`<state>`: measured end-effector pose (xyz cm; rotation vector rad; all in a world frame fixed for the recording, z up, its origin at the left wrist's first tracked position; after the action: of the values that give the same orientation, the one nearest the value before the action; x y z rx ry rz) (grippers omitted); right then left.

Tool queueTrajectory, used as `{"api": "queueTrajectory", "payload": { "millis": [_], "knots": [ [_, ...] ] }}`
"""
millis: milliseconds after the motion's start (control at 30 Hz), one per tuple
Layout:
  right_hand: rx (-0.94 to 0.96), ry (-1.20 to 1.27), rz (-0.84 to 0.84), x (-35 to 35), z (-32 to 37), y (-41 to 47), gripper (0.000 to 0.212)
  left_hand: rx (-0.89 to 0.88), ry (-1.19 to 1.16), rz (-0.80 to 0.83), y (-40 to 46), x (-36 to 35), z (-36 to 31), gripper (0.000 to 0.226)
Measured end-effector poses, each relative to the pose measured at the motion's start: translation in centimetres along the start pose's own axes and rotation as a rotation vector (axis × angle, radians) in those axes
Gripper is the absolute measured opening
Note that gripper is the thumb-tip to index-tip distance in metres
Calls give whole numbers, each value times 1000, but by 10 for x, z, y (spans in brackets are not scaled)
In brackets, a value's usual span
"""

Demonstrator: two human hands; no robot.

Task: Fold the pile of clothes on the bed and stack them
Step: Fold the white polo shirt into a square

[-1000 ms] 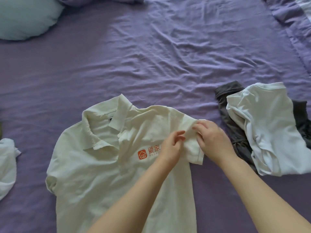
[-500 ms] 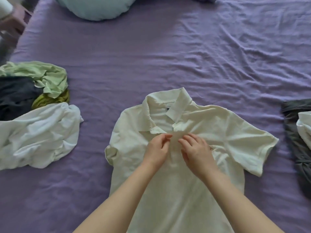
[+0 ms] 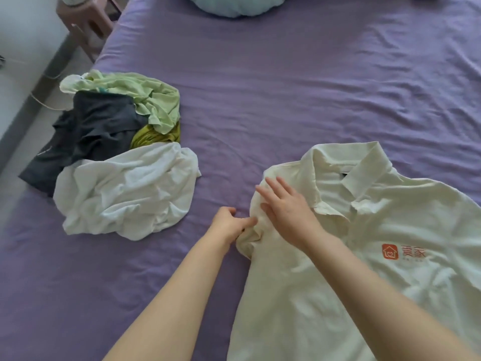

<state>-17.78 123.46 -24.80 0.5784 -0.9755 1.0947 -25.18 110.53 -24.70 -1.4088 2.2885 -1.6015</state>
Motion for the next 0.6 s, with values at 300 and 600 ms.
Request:
{"api": "queueTrajectory", "payload": {
  "millis": [300, 600],
  "knots": [
    [-259, -89, 144, 0, -26, 19, 44, -638, -96, -447, -9, 63, -33, 13],
    [-158, -343, 232, -4, 4, 37, 40, -219, -141, -41, 19, 36, 6, 49]
  ]
}}
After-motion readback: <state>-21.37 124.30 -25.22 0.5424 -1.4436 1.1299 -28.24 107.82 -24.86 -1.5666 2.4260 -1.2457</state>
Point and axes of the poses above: each hand's wrist, its own y-axis towards the middle knuckle, its own x-axis out of the back of the hand, z = x × y, the point moved 3 cm from there along y, towards the middle knuckle, and after that the axes turned 12 degrees about -z, right-handed, at the moved point
